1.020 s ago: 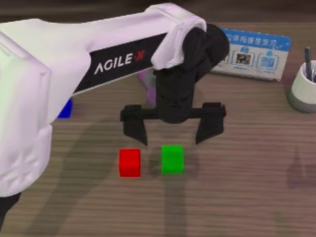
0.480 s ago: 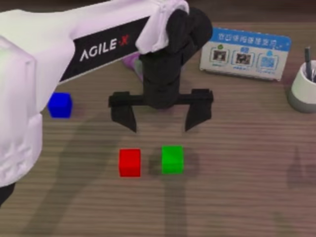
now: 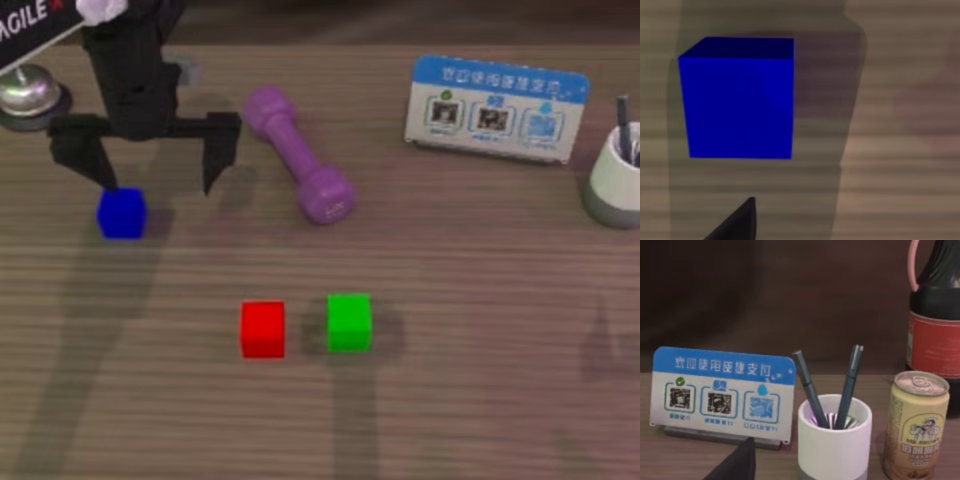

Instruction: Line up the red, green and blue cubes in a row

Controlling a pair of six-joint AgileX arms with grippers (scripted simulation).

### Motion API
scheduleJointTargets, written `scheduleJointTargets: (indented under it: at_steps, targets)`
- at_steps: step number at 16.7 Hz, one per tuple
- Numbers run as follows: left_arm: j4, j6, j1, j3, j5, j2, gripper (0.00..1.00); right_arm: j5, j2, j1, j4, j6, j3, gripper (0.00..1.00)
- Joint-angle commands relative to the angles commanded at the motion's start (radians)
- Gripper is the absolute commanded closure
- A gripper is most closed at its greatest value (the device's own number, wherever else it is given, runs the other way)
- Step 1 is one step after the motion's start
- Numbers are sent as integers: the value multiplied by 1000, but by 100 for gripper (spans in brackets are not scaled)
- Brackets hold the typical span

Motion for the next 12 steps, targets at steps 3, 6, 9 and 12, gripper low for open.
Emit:
scheduleJointTargets:
  at_steps: [3, 6, 9, 12]
  targets:
    - [-4, 117, 116, 30, 2, 20, 0, 0, 0, 0, 0, 0, 0, 0]
    - [-4, 142, 141, 37, 2, 24, 0, 0, 0, 0, 0, 0, 0, 0]
    - [-3, 141, 138, 34, 1, 20, 0, 0, 0, 0, 0, 0, 0, 0]
    - [37, 140, 139, 2, 2, 32, 0, 0, 0, 0, 0, 0, 0, 0]
